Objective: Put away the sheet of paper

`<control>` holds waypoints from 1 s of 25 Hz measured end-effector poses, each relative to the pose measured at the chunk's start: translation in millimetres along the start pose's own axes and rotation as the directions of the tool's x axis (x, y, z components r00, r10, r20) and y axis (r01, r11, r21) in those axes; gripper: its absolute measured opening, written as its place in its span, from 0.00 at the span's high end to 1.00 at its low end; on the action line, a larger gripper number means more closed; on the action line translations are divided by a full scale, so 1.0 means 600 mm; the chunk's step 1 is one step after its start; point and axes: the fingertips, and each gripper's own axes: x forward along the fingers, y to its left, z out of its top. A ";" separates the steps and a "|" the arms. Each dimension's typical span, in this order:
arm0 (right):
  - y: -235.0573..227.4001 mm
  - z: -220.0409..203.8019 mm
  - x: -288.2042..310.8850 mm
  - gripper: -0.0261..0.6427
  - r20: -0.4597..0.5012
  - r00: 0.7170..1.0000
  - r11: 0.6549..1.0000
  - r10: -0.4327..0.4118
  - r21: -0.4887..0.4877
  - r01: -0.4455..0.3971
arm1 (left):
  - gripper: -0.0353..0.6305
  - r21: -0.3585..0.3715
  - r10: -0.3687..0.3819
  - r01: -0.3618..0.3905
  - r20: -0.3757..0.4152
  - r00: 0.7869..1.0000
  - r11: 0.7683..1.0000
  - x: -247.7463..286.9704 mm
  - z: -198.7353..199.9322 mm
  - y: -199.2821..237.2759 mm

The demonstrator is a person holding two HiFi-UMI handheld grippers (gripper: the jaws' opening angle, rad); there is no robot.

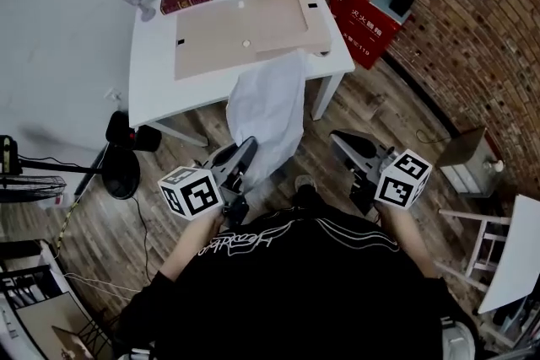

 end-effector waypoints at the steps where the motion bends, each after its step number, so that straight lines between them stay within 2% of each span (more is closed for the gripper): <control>1: -0.020 0.022 0.006 0.96 0.010 1.000 1.000 0.006 -0.009 -0.006 | 0.88 0.002 0.007 -0.007 0.000 1.000 1.000 0.019 0.012 0.003; 5: -0.096 0.092 0.029 0.96 0.007 1.000 0.999 0.011 -0.051 -0.010 | 0.88 0.008 0.034 -0.034 0.027 0.999 0.999 0.088 0.064 0.015; 10: -0.163 0.135 0.041 0.96 0.005 1.000 0.999 0.018 -0.047 -0.018 | 0.88 0.010 0.042 -0.042 0.040 0.998 0.999 0.147 0.112 0.027; 13: -0.180 0.149 0.052 0.96 0.011 0.998 0.997 0.059 -0.044 -0.059 | 0.88 -0.019 0.023 -0.023 0.040 0.999 1.000 0.170 0.133 0.038; 16: -0.197 0.159 0.067 0.96 -0.005 0.997 0.996 0.075 -0.055 -0.075 | 0.88 -0.046 0.025 -0.022 0.075 0.997 0.999 0.181 0.159 0.051; 21: -0.214 0.163 0.093 0.96 -0.028 0.996 0.995 0.088 -0.053 -0.090 | 0.88 -0.040 0.051 -0.046 0.121 0.991 0.998 0.179 0.207 0.077; 25: -0.228 0.167 0.121 0.96 -0.038 0.996 0.996 0.078 -0.047 -0.080 | 0.88 -0.051 0.045 -0.037 0.153 0.987 0.998 0.173 0.255 0.111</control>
